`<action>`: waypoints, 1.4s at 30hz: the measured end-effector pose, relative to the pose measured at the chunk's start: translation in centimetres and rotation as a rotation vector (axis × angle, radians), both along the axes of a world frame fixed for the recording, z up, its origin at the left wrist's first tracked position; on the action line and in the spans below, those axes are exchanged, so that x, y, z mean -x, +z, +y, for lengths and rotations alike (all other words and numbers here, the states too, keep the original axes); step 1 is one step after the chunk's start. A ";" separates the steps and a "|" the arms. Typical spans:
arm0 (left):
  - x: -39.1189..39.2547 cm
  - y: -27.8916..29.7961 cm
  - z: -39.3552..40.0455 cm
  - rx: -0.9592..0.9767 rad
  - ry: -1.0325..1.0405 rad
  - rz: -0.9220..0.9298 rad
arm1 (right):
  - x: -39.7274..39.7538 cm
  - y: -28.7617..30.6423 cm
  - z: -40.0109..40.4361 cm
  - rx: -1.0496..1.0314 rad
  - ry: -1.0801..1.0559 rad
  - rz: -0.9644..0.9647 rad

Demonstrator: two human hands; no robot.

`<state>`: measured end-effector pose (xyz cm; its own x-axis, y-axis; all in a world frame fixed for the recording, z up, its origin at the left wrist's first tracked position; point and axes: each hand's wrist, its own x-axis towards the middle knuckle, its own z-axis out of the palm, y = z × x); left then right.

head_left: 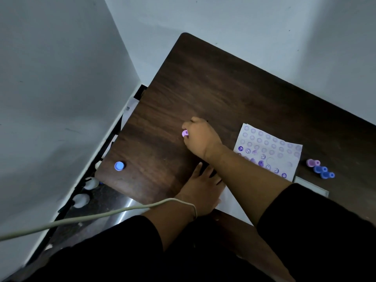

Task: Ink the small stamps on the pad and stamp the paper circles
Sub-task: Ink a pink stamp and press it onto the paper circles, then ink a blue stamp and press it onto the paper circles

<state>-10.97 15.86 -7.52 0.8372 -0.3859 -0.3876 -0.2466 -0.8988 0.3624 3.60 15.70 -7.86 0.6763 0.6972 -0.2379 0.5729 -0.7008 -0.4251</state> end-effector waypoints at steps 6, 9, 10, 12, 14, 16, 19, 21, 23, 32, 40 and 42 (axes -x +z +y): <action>0.0 -0.1 0.1 -0.012 -0.010 -0.016 | 0.1 0.1 0.6 0.030 -0.006 -0.009; -0.1 0.0 0.0 -0.018 -0.011 0.005 | 0.1 0.3 0.6 0.037 -0.009 -0.008; -0.1 0.1 0.0 -0.024 -0.011 0.005 | 0.1 0.5 0.5 0.033 -0.016 -0.005; -0.2 0.3 0.2 -0.032 -0.012 -0.008 | 0.1 0.8 0.5 0.025 -0.037 0.005; -0.2 0.1 0.0 -0.032 -0.021 -0.014 | 0.0 1.5 -0.4 0.006 -0.074 0.009; 0.0 -0.5 -0.1 -0.035 -0.016 -0.041 | -0.1 2.4 -2.4 -0.008 -0.132 0.000; 0.2 -1.4 -0.2 -0.054 -0.021 -0.060 | 0.0 3.2 -7.9 -0.016 -0.250 -0.009; 0.1 -1.5 -0.3 -0.070 -0.033 -0.032 | 0.1 3.3 -13.0 -0.004 -0.348 -0.021; 0.0 -1.3 -0.4 -0.089 -0.040 -0.016 | 0.5 3.4 -18.4 0.037 -0.468 -0.022; 0.0 -2.2 -1.1 -0.120 -0.062 -0.080 | 3.0 6.2 -35.8 0.110 -0.925 -0.121; 0.1 -1.7 -1.6 -0.106 -0.052 -0.073 | -0.1 3.9 -40.9 0.132 -0.996 -0.044; 0.0 -1.8 -1.4 -0.106 -0.065 -0.088 | -0.9 3.3 -41.0 0.123 -0.962 -0.025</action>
